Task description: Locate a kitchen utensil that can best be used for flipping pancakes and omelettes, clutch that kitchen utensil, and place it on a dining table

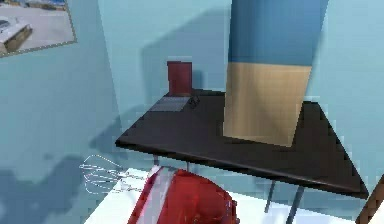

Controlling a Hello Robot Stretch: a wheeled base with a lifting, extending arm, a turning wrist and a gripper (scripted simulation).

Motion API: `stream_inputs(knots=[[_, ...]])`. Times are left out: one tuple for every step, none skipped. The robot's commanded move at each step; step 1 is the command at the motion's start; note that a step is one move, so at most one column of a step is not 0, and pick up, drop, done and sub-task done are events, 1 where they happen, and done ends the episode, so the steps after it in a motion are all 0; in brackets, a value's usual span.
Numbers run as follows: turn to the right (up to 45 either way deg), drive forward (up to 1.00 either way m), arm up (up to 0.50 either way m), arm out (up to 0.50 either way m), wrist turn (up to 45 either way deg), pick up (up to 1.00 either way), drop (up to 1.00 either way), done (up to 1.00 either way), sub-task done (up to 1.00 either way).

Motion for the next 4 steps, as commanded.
stream_inputs(knots=[[-9.0,0.0,0.0,0.0,0.0,0.0,0.0,0.0,0.0],[45.0,0.0,0.0,0.0,0.0,0.0,0.0,0.0,0.0],[9.0,0.0,0.0,0.0,0.0,0.0,0.0,0.0,0.0],[-45.0,0.0,0.0,0.0,0.0,0.0,0.0,0.0,0.0]])
